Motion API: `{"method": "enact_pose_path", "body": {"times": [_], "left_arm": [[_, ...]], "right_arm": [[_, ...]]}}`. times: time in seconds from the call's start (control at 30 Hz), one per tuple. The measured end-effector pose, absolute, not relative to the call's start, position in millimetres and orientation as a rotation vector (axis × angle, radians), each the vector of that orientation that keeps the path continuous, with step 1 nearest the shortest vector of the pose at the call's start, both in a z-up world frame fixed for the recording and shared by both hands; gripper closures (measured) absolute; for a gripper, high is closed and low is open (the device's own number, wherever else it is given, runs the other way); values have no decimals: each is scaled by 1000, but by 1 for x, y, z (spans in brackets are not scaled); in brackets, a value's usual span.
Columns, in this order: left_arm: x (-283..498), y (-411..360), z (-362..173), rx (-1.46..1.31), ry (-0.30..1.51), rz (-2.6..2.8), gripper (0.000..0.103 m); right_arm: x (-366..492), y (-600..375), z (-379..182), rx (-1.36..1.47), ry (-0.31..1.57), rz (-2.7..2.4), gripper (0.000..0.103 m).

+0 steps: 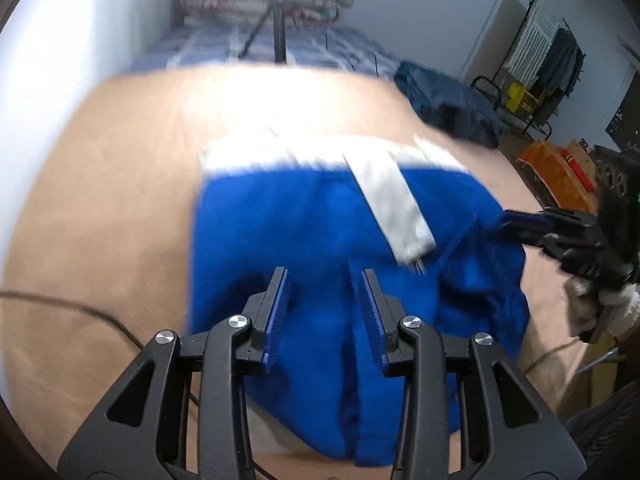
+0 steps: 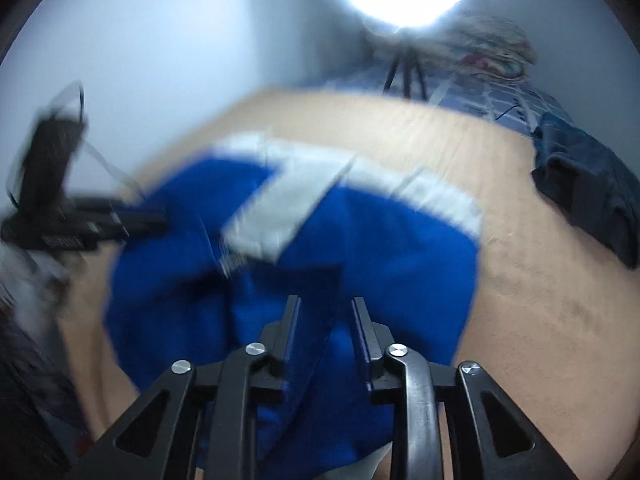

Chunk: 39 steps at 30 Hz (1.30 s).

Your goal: Fold large clothes

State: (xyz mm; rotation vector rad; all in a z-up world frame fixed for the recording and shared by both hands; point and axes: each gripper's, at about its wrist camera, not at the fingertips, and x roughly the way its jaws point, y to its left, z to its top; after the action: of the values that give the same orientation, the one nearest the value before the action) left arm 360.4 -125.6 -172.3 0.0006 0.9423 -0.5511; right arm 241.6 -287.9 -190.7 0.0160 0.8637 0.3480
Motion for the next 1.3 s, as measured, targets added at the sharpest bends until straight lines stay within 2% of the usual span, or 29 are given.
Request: {"method": "enact_pose_path", "body": {"times": [0.23,0.4,0.57,0.63,0.73,0.87,0.97,1.2,1.3], "left_arm": [[426,-123,-163,-30,906,-483,66],[454,-135,-197,53,941,-448,66],[463,-133,-233,62,1009,-489,63],[463,-132,-235,68,1001,-499,63],[460,-126,-222,38,997,-496,63],[439,-108,-196,-7,958,-518,64],[412,-99,-191,39,946,-540,64],[403,-79,-225,-72,1081,-519,62],[399,-85,-234,-2,1084,-519,56]], "right_arm": [[283,-329,-158,138,760,264,78],[329,-327,-193,111,827,233,78],[340,-325,-240,83,922,189,80],[340,-324,-254,89,924,184,80],[342,-321,-246,58,947,173,80],[314,-337,-209,153,912,222,80],[278,-337,-198,119,919,254,79],[250,-335,-238,150,1019,252,79],[250,-328,-251,85,1055,277,80]]}}
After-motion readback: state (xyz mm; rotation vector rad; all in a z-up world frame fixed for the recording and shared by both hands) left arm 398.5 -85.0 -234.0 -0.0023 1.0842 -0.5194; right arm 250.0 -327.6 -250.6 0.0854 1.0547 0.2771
